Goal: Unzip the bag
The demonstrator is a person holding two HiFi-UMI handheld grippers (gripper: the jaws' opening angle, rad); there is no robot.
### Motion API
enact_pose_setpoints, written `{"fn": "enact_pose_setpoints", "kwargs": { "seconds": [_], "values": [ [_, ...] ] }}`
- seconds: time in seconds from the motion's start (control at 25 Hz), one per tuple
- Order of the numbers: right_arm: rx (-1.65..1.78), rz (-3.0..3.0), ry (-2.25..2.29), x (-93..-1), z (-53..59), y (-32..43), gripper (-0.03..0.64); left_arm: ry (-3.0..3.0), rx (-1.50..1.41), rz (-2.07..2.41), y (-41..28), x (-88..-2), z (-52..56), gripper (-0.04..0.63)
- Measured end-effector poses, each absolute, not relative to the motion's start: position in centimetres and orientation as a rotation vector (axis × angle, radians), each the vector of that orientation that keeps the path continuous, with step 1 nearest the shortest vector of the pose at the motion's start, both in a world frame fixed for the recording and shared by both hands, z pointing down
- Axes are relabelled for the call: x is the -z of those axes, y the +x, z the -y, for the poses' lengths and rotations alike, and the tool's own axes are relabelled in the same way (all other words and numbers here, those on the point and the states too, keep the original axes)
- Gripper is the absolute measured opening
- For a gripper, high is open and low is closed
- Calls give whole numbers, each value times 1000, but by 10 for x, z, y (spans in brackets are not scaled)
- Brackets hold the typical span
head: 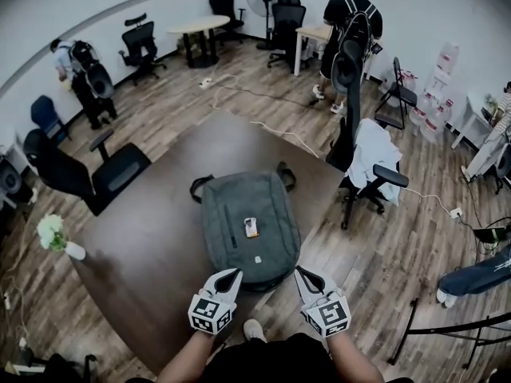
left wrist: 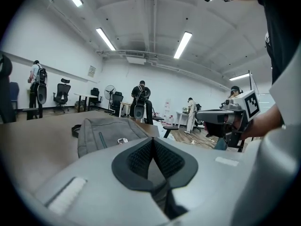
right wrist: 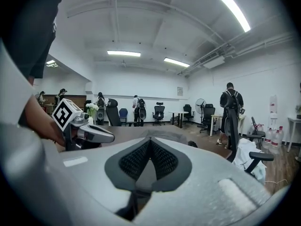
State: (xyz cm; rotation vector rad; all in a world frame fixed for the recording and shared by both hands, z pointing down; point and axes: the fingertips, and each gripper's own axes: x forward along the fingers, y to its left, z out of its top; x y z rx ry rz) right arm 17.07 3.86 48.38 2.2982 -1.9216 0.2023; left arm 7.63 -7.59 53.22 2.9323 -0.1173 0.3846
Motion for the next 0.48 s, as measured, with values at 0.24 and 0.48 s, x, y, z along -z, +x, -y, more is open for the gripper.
{"fn": "enact_pose_setpoints", "kwargs": {
  "seconds": [0.24,0.48],
  "values": [
    [-258,1998,2179,-502,-7,172,2,2885,-422,257,53,-552,98,20],
    [-264,2135,1952,-520,36,171,2,2868,-543,467,31,-581,121,20]
  ]
}}
